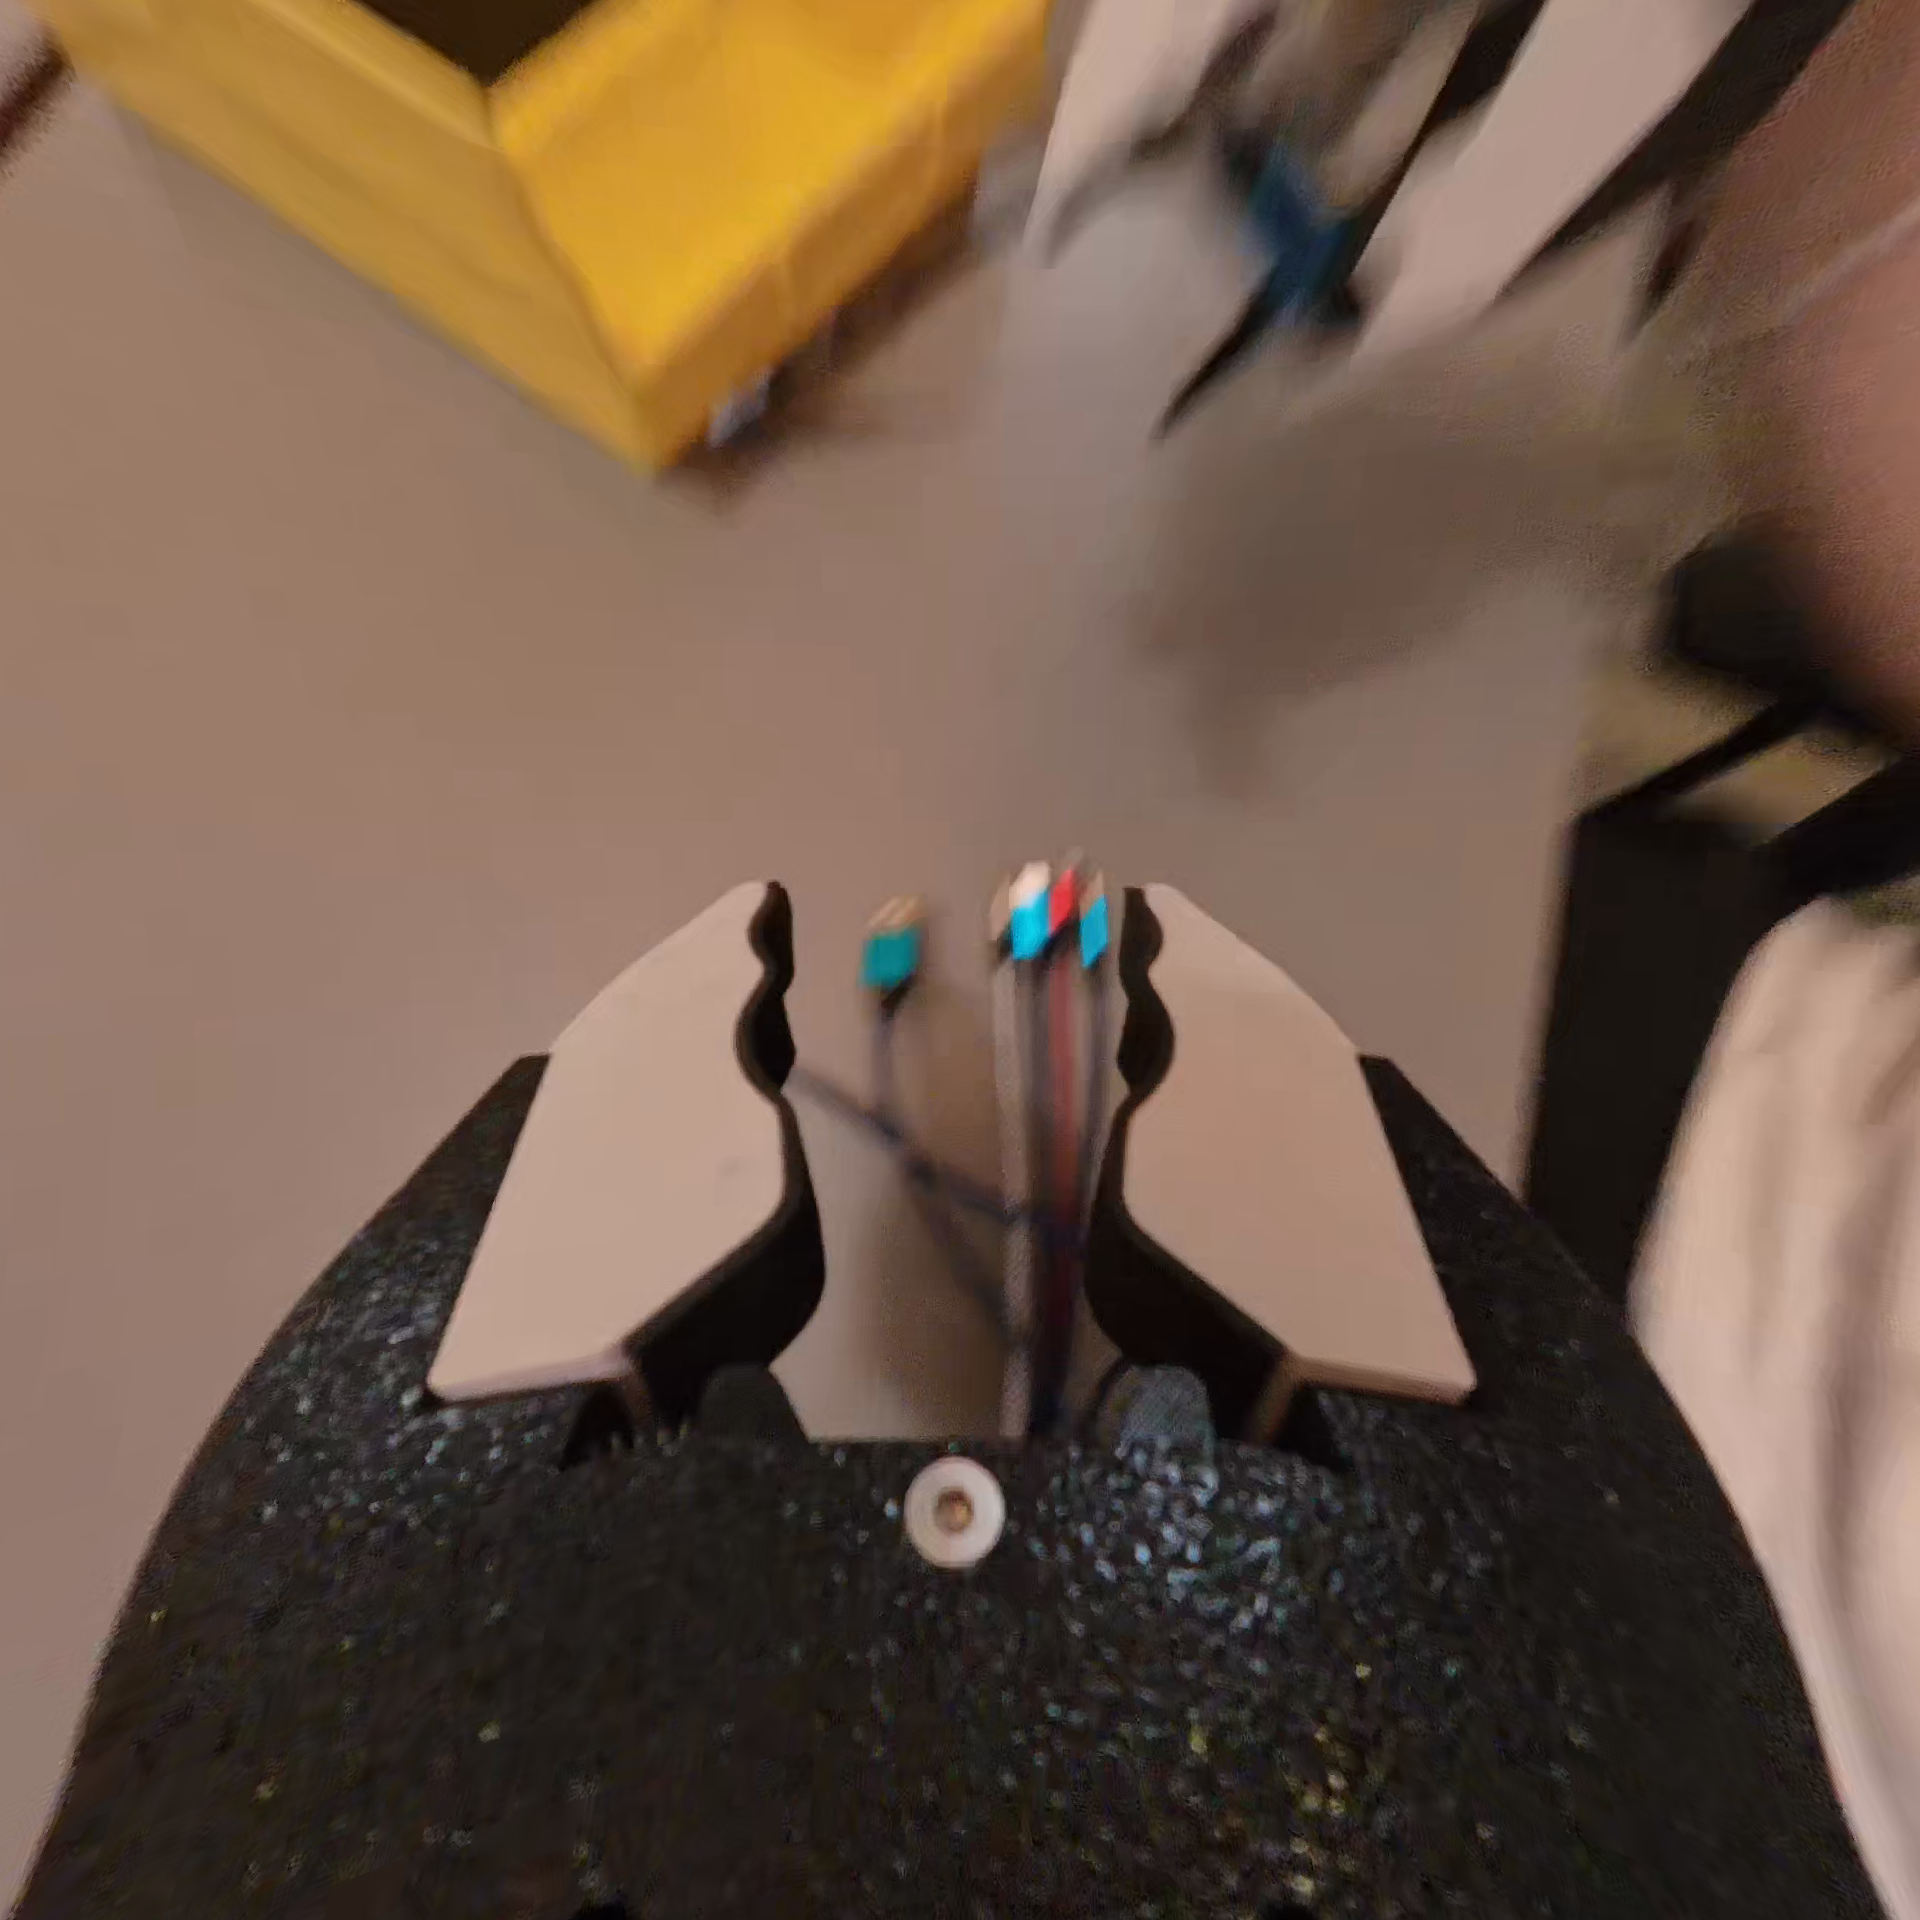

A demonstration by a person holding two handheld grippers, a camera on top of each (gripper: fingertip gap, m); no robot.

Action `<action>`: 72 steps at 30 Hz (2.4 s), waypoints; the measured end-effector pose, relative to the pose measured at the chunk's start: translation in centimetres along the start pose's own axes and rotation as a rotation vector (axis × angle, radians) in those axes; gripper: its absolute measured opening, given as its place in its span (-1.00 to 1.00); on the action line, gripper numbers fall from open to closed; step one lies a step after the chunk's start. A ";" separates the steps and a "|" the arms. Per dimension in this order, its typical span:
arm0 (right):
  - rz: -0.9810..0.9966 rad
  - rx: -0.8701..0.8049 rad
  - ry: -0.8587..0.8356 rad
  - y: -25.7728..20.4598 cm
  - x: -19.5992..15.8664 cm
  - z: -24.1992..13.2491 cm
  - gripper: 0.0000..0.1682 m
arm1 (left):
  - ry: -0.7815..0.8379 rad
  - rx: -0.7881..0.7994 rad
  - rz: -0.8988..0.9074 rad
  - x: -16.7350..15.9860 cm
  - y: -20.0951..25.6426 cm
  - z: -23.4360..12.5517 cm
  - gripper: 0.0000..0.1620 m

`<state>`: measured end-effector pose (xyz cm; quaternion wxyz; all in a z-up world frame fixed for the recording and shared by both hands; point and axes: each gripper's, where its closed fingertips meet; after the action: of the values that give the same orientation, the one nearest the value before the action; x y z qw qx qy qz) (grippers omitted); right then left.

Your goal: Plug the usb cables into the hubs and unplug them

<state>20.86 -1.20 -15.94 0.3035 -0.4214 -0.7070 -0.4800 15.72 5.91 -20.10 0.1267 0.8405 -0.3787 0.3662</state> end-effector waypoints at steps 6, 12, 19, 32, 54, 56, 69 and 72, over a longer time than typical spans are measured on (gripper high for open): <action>-0.054 0.001 -0.044 -0.6 0.2 1.1 -0.63 | 0.285 -0.131 -0.182 7.1 3.0 -1.3 -0.18; -0.099 0.009 -0.060 -1.3 0.9 1.9 -0.63 | 0.349 -0.231 -0.312 8.0 3.4 0.3 -0.77; -0.071 -0.042 0.047 -0.4 2.1 1.5 -0.57 | 0.553 -0.386 -0.505 8.2 2.6 -0.7 -0.87; 0.294 0.105 0.405 0.3 4.6 -2.1 -0.48 | 0.981 -0.116 -0.500 10.3 -4.1 -14.5 -0.88; 0.246 0.014 0.632 -0.5 7.4 1.4 -0.55 | 0.712 -0.541 -0.816 9.8 2.7 -3.3 -0.87; 0.248 0.009 0.616 -0.5 7.3 1.5 -0.54 | 0.714 -0.558 -0.833 9.7 2.6 -3.2 -0.87; 0.179 -0.033 0.589 -0.5 7.2 1.5 -0.52 | 0.702 -0.657 -0.885 9.2 2.7 -2.7 -0.86; 0.204 -0.034 0.635 -0.4 7.9 1.2 -0.52 | 0.710 -0.682 -0.893 9.3 2.7 -2.8 -0.85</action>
<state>16.83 2.20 -9.97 0.5482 -0.3240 -0.5233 -0.5662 16.41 0.36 -11.65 0.6421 0.6578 -0.0238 0.3929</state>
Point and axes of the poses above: each gripper's, where its closed fingertips meet, z out along the fingers, x out of its top, y = z × x across the jaws, and after that the axes turned 9 degrees about z, right-handed
